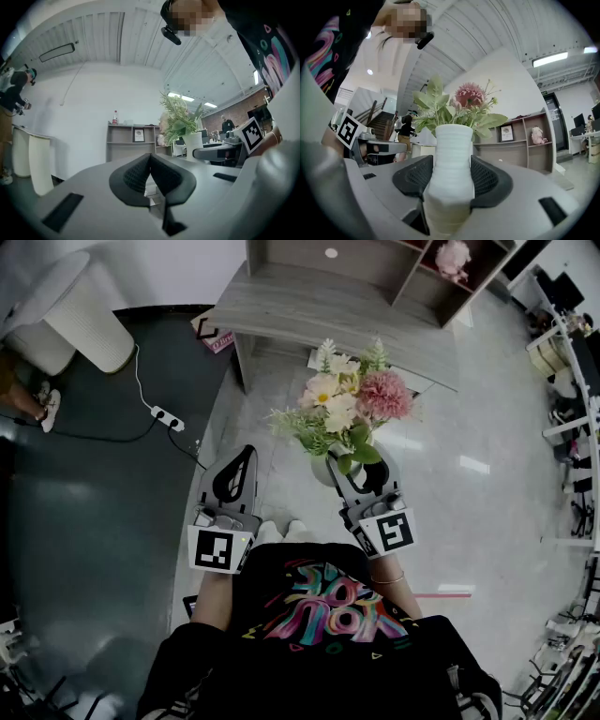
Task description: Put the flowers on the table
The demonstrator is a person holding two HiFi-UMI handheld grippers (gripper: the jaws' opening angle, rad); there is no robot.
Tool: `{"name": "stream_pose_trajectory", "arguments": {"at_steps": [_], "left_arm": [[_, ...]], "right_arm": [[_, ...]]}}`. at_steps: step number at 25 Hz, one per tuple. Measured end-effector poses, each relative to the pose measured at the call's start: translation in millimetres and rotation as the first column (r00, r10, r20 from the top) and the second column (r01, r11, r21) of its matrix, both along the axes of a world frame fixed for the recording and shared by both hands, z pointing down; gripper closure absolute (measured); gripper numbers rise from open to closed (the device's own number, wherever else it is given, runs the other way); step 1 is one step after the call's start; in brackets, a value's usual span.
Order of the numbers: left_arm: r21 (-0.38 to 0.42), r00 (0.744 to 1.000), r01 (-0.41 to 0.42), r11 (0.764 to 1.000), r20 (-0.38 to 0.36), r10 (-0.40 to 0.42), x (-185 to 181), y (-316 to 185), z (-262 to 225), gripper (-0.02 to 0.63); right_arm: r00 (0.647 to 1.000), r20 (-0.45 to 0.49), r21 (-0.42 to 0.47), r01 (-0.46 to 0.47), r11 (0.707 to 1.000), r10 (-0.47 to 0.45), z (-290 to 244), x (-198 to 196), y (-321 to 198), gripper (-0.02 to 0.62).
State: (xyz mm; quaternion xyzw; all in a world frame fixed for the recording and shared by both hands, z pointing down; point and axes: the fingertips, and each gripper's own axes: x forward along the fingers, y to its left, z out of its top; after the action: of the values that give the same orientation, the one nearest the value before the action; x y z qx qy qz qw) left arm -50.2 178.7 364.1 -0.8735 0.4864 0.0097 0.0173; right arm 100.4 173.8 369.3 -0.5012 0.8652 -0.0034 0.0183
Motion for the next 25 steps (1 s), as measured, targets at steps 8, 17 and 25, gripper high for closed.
{"name": "stream_pose_trajectory", "arguments": {"at_steps": [8, 17, 25], "left_arm": [[-0.004, 1.0, 0.008, 1.0, 0.003, -0.008, -6, 2, -3, 0.581], [0.013, 1.0, 0.026, 1.0, 0.008, -0.026, -12, 5, -10, 0.58], [0.015, 0.998, 0.061, 0.998, 0.003, -0.061, -20, 7, -9, 0.58]], "right_arm": [[1.0, 0.021, 0.0, 0.004, 1.0, -0.004, 4, -1, 2, 0.327], [0.998, 0.047, 0.022, 0.049, 0.999, -0.05, -2, -8, 4, 0.327], [0.997, 0.043, 0.0, 0.061, 0.998, -0.061, 6, -5, 2, 0.326]]}}
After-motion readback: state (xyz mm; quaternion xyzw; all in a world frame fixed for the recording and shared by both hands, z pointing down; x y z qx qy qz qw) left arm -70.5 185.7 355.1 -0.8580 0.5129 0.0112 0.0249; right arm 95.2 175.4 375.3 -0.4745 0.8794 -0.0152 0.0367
